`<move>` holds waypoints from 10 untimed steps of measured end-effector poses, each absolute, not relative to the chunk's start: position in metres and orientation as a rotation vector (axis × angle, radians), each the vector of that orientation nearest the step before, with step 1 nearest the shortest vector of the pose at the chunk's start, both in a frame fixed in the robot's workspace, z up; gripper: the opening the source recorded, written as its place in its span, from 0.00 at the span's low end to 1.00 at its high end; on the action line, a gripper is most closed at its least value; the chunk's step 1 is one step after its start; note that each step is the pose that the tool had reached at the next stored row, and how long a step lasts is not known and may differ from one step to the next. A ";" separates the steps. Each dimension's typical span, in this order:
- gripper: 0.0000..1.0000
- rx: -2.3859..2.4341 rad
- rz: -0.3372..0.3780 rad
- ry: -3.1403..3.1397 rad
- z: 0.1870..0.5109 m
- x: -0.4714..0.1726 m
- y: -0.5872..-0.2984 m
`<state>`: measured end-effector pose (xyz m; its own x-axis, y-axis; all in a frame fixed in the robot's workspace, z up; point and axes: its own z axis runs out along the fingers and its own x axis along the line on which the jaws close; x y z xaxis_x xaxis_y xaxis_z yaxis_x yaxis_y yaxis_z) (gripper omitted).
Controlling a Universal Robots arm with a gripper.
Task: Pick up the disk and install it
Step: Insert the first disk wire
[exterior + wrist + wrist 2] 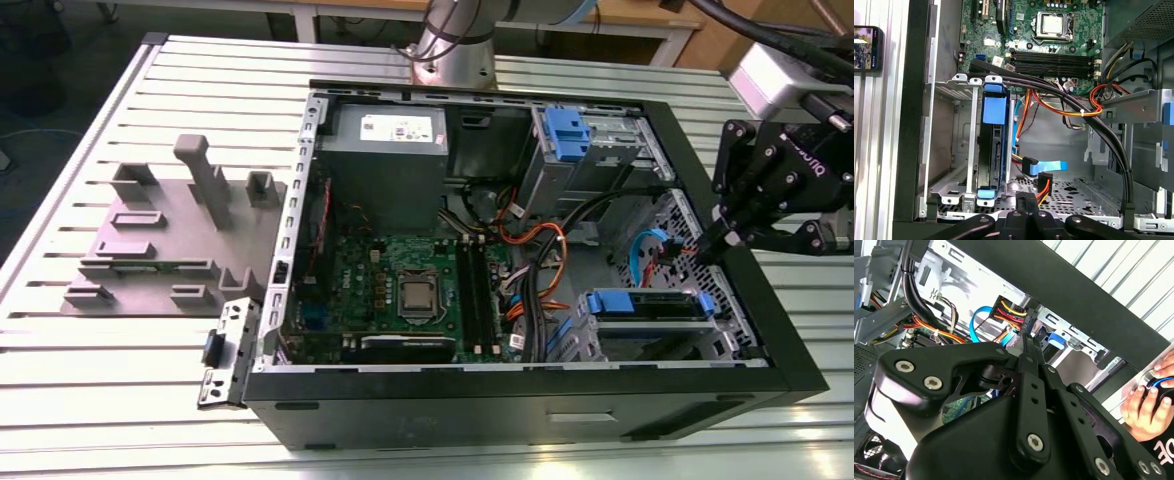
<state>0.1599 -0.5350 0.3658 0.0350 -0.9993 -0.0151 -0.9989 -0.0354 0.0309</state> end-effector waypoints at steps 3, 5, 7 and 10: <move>0.11 2.251 -0.050 -2.173 0.366 0.160 -0.535; 0.11 2.250 -0.048 -2.172 0.366 0.160 -0.535; 0.11 2.246 -0.040 -2.169 0.366 0.160 -0.534; 0.11 2.230 -0.007 -2.154 0.366 0.160 -0.532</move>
<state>0.1600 -0.5324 0.3656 0.0351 -0.9991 0.0252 -0.9989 -0.0343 0.0322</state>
